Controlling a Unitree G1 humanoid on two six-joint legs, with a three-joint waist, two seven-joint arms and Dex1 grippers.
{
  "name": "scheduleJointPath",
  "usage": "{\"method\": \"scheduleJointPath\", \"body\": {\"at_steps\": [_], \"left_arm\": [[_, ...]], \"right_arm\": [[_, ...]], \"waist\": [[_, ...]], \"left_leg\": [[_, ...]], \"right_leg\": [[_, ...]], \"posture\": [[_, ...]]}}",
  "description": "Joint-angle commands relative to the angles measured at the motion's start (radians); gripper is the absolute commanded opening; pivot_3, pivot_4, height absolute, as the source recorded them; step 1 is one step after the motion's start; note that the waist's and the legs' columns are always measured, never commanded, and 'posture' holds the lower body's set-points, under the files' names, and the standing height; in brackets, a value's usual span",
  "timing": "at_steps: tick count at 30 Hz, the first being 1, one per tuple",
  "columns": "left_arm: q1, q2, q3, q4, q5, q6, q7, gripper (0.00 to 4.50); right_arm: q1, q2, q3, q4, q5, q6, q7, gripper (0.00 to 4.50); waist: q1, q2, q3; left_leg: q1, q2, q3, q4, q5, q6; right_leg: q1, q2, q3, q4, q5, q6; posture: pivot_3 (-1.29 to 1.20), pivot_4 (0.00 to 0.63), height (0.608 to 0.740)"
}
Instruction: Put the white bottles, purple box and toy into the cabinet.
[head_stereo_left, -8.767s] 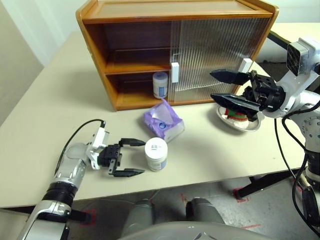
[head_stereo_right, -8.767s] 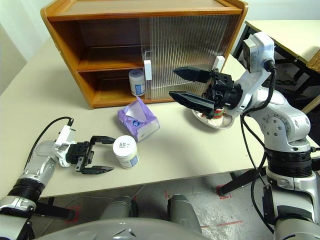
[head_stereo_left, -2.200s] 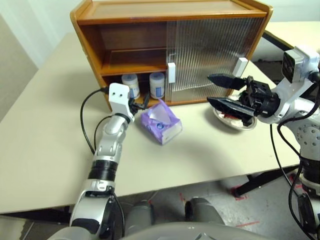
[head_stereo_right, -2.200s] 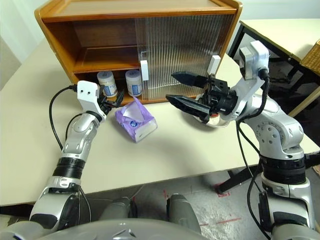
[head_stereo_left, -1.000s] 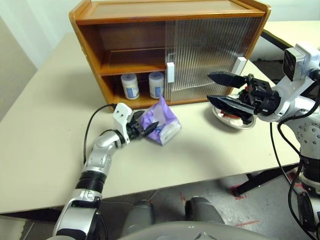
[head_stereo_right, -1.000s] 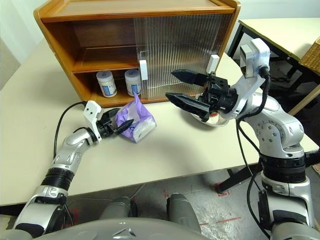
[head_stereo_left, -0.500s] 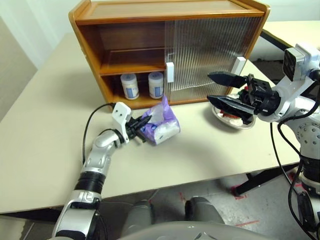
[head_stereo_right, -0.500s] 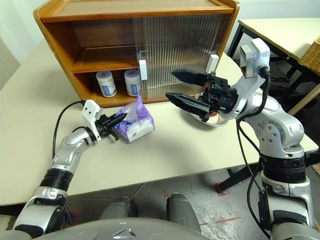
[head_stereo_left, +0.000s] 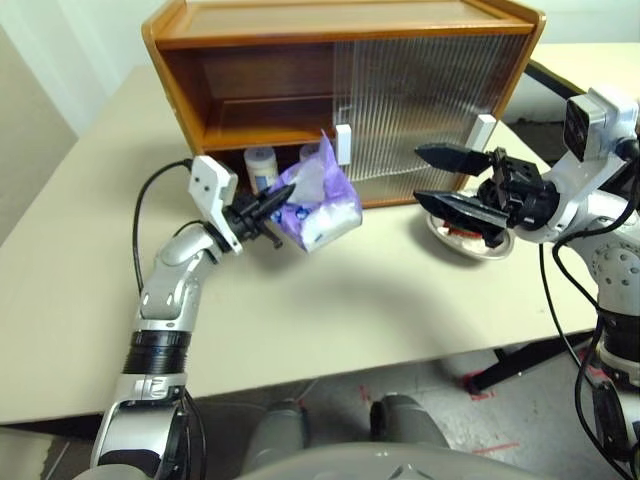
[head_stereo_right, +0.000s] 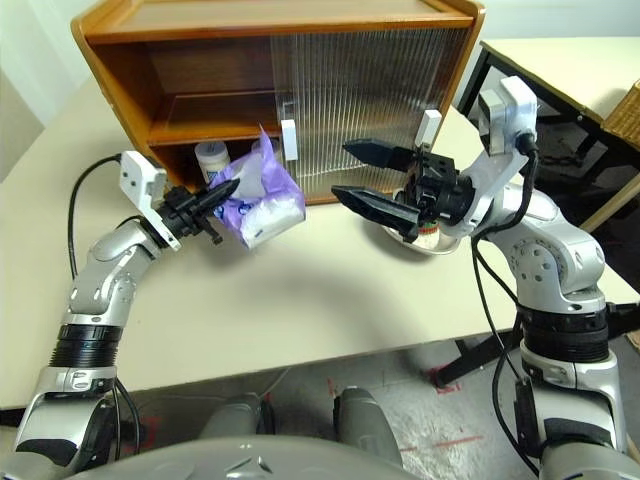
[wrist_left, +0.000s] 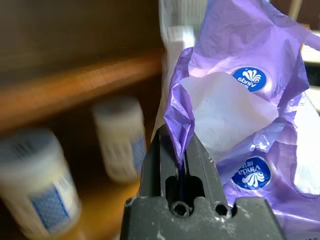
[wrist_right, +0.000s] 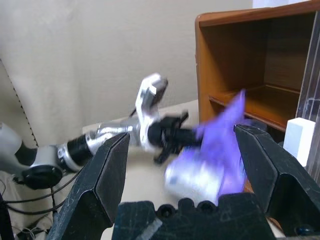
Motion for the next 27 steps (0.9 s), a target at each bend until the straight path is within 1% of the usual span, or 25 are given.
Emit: {"method": "scheduleJointPath", "body": {"at_steps": [1,6,10,16,21,27], "left_arm": [[-0.068,-0.006,0.055,-0.022,-0.028,0.082,0.109,0.01],[-0.167,-0.056,0.068,-0.033,-0.001,0.139,0.273,0.01],[-0.202,-0.084,0.067,-0.049,0.030,0.177,0.385,0.01],[-0.293,-0.162,0.102,-0.012,0.073,0.268,0.620,0.01],[-0.363,-0.201,0.100,0.042,0.124,0.289,0.744,0.01],[-0.406,-0.203,0.065,0.129,0.221,0.270,0.825,0.01]], "right_arm": [[-0.013,0.004,0.016,0.015,-0.012,-0.015,0.011,4.50],[-0.018,0.010,0.021,0.022,-0.018,-0.020,0.014,4.50],[-0.016,0.010,0.017,0.021,-0.019,-0.020,0.015,4.50],[-0.002,0.013,0.013,0.011,-0.020,-0.025,0.008,4.50],[0.002,0.016,0.008,0.010,-0.020,-0.028,0.001,4.50],[0.008,0.015,0.004,0.000,-0.016,-0.030,-0.009,4.50]], "waist": [[0.000,0.000,0.000],[0.002,0.000,0.000],[0.003,0.000,0.000],[0.003,-0.001,0.000],[0.003,-0.001,0.000],[-0.001,-0.001,0.000]], "left_leg": [[0.000,0.000,0.000,0.000,0.000,0.000],[0.000,0.000,0.000,0.000,0.000,0.000],[0.000,-0.001,0.000,0.000,0.000,0.000],[0.000,-0.001,-0.001,0.000,0.000,0.000],[0.000,-0.003,-0.001,0.000,0.000,-0.001],[0.000,-0.007,-0.001,0.000,-0.001,-0.001]], "right_leg": [[0.000,0.000,0.000,0.000,0.000,0.000],[0.000,0.000,0.001,0.000,0.000,0.001],[0.000,0.000,0.001,0.000,0.002,-0.001],[0.000,0.000,0.002,0.000,0.002,0.000],[0.000,0.000,0.002,0.000,0.002,0.000],[0.000,0.001,0.004,-0.001,0.002,0.001]], "posture": [[0.01,0.000,0.740],[0.00,0.000,0.740],[0.00,0.000,0.740],[-0.01,0.000,0.740],[-0.01,0.000,0.740],[-0.02,0.000,0.740]]}}
